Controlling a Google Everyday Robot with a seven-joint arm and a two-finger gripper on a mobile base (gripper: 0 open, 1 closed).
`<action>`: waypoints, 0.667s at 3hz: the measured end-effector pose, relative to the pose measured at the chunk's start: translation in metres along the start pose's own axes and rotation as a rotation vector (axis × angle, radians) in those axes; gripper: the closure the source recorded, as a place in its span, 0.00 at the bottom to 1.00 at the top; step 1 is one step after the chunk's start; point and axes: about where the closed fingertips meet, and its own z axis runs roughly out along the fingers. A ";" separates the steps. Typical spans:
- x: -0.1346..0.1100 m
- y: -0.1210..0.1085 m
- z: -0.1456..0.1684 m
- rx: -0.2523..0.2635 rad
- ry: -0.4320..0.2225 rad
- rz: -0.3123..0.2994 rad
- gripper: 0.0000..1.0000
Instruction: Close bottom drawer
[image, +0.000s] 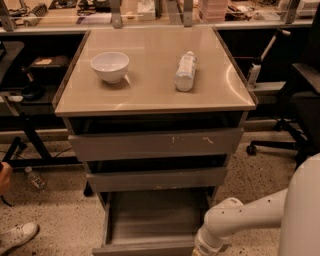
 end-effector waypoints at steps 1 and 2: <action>0.014 -0.003 0.049 -0.044 0.010 0.049 1.00; 0.014 -0.004 0.049 -0.044 0.010 0.049 1.00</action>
Offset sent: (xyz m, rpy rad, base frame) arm -0.0160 -0.0024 -0.0712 0.0141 0.0677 -0.0536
